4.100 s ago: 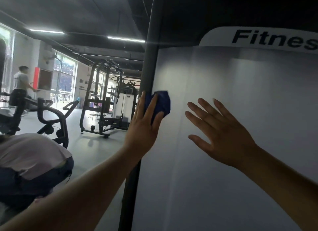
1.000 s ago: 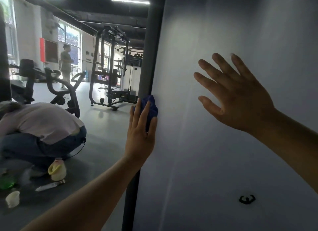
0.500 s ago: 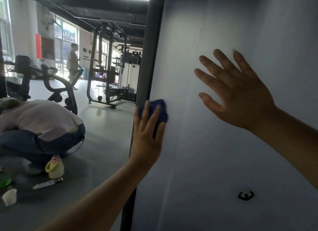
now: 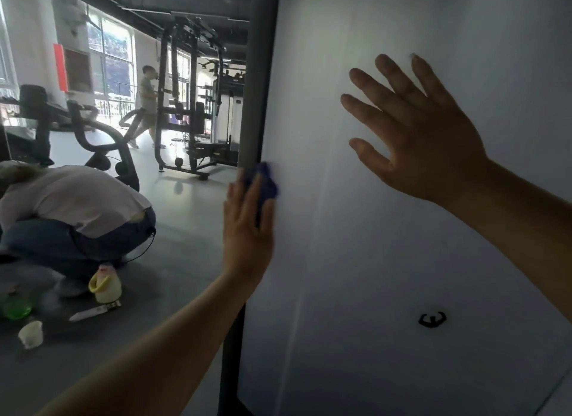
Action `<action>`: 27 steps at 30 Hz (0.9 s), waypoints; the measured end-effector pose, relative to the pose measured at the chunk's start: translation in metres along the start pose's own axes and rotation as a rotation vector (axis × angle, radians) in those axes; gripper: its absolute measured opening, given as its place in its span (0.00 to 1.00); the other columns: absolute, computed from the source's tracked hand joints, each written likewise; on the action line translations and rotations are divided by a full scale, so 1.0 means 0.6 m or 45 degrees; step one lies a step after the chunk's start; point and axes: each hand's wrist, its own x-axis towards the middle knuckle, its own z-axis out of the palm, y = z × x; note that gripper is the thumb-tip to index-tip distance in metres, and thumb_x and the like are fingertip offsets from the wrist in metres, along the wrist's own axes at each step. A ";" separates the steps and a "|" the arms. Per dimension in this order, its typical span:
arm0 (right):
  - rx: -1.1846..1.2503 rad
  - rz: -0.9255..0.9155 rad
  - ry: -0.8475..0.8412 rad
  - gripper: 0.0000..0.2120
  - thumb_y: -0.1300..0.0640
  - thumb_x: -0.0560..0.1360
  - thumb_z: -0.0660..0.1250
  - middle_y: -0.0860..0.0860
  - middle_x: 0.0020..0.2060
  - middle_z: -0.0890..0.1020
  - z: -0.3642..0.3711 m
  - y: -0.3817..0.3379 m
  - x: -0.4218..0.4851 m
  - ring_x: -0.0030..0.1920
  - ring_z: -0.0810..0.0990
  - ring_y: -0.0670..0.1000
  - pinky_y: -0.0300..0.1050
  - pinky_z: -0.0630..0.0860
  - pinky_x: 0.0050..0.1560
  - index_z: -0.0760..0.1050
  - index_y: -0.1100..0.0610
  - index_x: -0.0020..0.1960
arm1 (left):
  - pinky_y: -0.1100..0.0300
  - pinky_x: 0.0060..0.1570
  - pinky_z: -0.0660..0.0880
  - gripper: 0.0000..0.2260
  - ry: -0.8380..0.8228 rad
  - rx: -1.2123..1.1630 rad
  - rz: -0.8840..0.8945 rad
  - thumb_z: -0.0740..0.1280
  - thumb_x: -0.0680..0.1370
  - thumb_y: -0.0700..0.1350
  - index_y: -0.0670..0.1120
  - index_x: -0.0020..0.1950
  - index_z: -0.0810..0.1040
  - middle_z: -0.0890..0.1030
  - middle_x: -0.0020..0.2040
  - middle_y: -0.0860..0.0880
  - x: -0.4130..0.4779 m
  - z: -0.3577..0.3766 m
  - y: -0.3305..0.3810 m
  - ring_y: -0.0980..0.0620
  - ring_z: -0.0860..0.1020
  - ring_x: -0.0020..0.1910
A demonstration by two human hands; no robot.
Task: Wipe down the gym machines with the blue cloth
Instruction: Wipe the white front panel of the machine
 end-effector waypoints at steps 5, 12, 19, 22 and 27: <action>0.000 -0.004 -0.021 0.26 0.45 0.90 0.57 0.56 0.85 0.64 0.001 -0.003 0.004 0.86 0.60 0.60 0.67 0.57 0.83 0.69 0.57 0.83 | 0.41 0.87 0.50 0.25 -0.131 -0.003 0.014 0.58 0.89 0.59 0.66 0.86 0.58 0.49 0.89 0.61 -0.027 -0.001 0.009 0.52 0.43 0.89; -0.018 -0.004 -0.056 0.27 0.44 0.90 0.56 0.56 0.85 0.63 -0.003 -0.002 0.005 0.86 0.59 0.61 0.67 0.56 0.84 0.68 0.57 0.84 | 0.37 0.86 0.51 0.25 -0.125 -0.015 -0.018 0.56 0.90 0.59 0.65 0.87 0.55 0.47 0.89 0.63 -0.024 0.008 0.029 0.55 0.41 0.88; 0.007 -0.011 -0.036 0.26 0.44 0.90 0.57 0.56 0.85 0.64 -0.002 -0.004 0.000 0.86 0.59 0.60 0.67 0.57 0.84 0.69 0.57 0.83 | 0.36 0.86 0.52 0.24 -0.044 0.121 0.143 0.56 0.89 0.58 0.68 0.86 0.56 0.50 0.90 0.59 -0.006 0.005 -0.002 0.50 0.48 0.89; 0.019 -0.008 -0.022 0.26 0.45 0.90 0.58 0.56 0.85 0.64 -0.001 -0.009 -0.007 0.86 0.60 0.61 0.67 0.58 0.83 0.70 0.57 0.82 | 0.37 0.86 0.52 0.25 -0.012 -0.049 -0.304 0.54 0.89 0.61 0.68 0.87 0.54 0.49 0.90 0.59 -0.001 0.003 -0.004 0.53 0.47 0.89; 0.002 -0.022 -0.036 0.26 0.46 0.90 0.57 0.56 0.85 0.63 0.001 -0.012 -0.017 0.86 0.59 0.61 0.67 0.57 0.83 0.69 0.57 0.83 | 0.32 0.85 0.53 0.24 -0.335 0.292 0.721 0.55 0.90 0.60 0.64 0.87 0.55 0.51 0.90 0.53 -0.061 0.002 0.005 0.40 0.45 0.89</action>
